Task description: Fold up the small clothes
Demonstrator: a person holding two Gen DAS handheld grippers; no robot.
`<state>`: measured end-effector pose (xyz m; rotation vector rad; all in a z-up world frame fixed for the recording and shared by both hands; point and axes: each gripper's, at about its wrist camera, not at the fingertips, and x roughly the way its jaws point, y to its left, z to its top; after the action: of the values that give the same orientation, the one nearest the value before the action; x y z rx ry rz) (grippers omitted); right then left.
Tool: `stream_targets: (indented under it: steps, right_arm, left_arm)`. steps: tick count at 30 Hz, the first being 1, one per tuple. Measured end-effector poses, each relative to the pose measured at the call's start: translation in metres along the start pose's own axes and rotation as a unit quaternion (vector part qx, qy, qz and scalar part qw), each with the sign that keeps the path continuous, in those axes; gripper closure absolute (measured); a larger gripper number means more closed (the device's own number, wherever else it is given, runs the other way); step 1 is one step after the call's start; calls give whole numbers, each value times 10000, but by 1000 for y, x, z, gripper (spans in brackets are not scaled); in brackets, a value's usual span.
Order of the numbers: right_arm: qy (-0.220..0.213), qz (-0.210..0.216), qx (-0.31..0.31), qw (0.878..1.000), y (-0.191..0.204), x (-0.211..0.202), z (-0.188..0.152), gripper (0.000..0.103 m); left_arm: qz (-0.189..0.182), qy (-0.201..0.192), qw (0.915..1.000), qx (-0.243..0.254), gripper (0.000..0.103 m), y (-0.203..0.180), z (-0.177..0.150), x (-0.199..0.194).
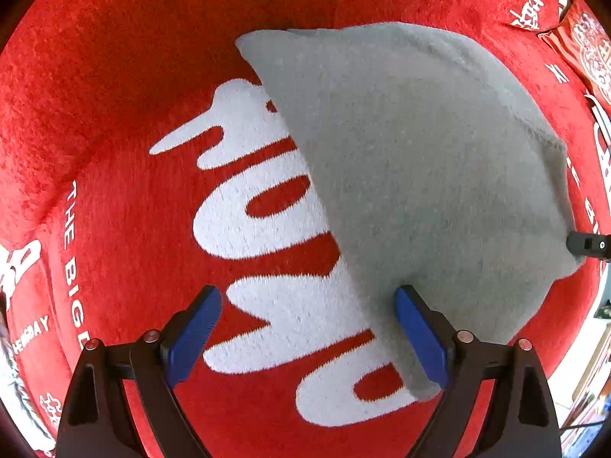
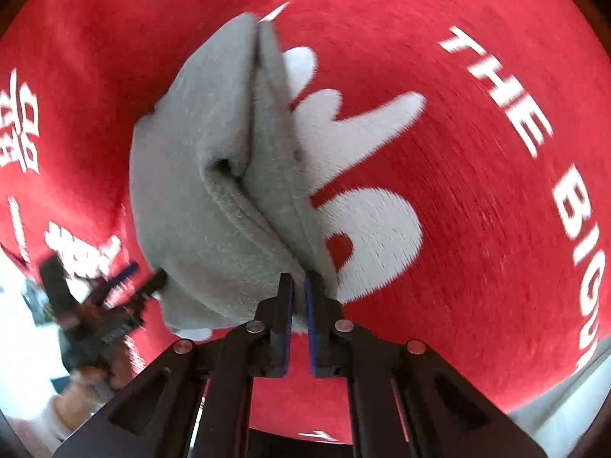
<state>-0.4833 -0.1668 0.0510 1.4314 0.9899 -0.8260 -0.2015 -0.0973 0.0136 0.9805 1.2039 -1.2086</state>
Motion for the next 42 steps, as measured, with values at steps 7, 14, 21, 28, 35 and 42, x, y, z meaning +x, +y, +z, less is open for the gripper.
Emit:
stream_targets:
  steps: [7, 14, 21, 28, 35, 42]
  right_arm:
    - [-184, -732, -303, 9967, 33, -17, -3, 80]
    - [-570, -432, -594, 9957, 66, -35, 24, 60]
    - [-175, -140, 92, 9997, 59, 16, 65, 93]
    - [-340, -668, -755, 9943, 66, 21, 62, 93]
    - [-375, -527, -394, 9971, 50, 14, 55, 87]
    - [-95, -768, -123, 9969, 48, -1, 51, 75]
  left_arm:
    - [119, 146, 9996, -187, 10, 12, -3, -9]
    - [-68, 158, 9986, -504, 10, 21, -4, -15]
    - [-74, 202, 9990, -401, 10, 0, -13, 0]
    - [-111, 173, 9988, -443, 10, -4, -16, 6]
    - [-117, 293, 9981, -523, 10, 2, -13, 1]
    - [-136, 258, 9969, -724, 10, 14, -5, -13]
